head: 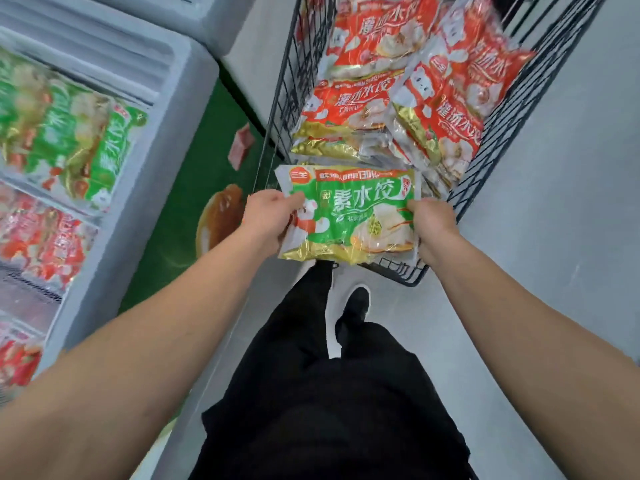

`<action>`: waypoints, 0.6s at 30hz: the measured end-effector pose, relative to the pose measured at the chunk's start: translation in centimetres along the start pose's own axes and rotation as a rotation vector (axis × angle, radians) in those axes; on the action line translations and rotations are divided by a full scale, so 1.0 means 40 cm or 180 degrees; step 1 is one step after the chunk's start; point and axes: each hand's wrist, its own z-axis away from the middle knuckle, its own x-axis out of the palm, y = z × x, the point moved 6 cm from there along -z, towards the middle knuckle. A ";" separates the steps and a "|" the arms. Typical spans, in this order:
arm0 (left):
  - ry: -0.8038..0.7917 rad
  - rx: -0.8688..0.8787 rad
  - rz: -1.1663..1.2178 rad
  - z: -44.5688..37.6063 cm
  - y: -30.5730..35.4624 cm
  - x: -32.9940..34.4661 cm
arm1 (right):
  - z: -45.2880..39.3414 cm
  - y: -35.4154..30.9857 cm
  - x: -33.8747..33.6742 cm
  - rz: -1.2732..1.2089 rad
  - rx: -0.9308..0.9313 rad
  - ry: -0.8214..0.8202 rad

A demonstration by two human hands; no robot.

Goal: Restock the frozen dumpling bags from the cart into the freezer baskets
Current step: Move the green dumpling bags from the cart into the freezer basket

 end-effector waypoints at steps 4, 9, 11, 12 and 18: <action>0.0197 0.0159 0.0609 0.134 -0.030 -0.088 | 0.111 -0.038 -0.029 0.0035 -0.0376 -0.0260; 0.0559 0.0397 0.0771 0.250 -0.079 -0.239 | 0.254 -0.114 0.000 0.0404 -0.0983 -0.0408; 0.0688 0.0486 0.0935 0.283 -0.105 -0.301 | 0.329 -0.146 0.040 0.0479 -0.1184 -0.0509; 0.0777 0.0530 0.0965 0.300 -0.122 -0.336 | 0.356 -0.157 0.071 0.0539 -0.1280 -0.0581; 0.1181 0.0646 0.1211 0.355 -0.244 -0.528 | 0.480 -0.187 0.268 0.0810 -0.1544 -0.0939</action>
